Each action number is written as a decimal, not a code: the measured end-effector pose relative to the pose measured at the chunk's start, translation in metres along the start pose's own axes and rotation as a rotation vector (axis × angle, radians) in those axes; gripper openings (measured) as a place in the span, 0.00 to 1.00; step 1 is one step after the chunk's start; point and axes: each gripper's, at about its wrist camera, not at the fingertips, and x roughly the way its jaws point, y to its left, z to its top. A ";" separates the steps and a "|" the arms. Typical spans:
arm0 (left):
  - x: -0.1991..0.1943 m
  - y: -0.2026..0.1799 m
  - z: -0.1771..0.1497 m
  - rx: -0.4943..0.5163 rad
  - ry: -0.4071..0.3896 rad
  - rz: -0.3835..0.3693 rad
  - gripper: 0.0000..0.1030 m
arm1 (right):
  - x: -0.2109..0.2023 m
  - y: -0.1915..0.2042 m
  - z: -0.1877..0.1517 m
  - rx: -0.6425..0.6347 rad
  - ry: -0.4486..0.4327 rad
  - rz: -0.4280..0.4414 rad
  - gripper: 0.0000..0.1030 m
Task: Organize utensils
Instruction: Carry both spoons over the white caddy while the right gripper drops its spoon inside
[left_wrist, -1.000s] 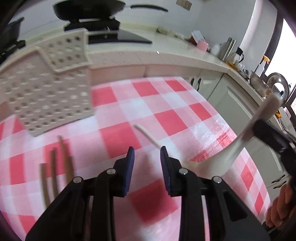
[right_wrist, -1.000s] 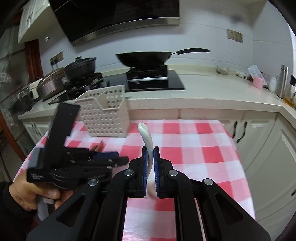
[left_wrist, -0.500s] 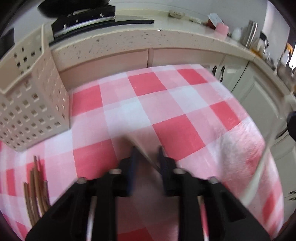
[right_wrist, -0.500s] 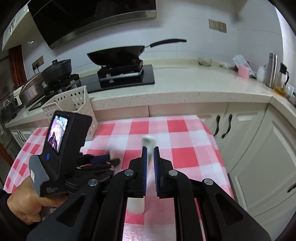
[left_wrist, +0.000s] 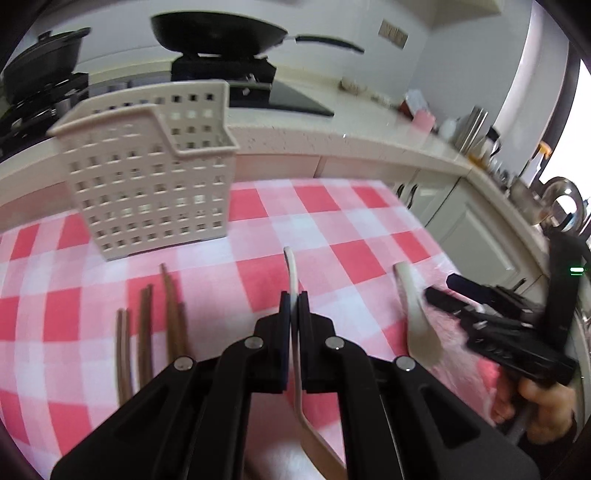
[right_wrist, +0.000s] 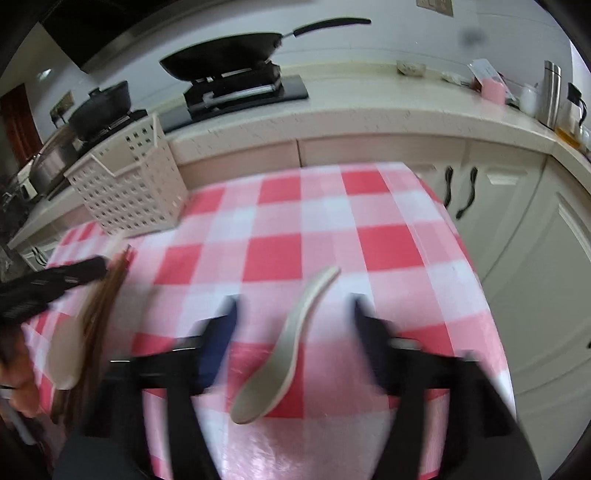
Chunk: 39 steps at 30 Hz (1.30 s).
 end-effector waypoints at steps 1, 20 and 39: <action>-0.010 0.001 -0.003 -0.001 -0.016 -0.004 0.04 | 0.003 0.000 -0.001 -0.001 0.010 -0.012 0.63; -0.073 0.028 -0.006 0.000 -0.139 0.030 0.04 | 0.022 0.010 0.026 -0.040 -0.010 -0.023 0.12; -0.111 0.032 0.048 0.030 -0.264 0.032 0.04 | -0.059 0.124 0.109 -0.179 -0.294 0.173 0.08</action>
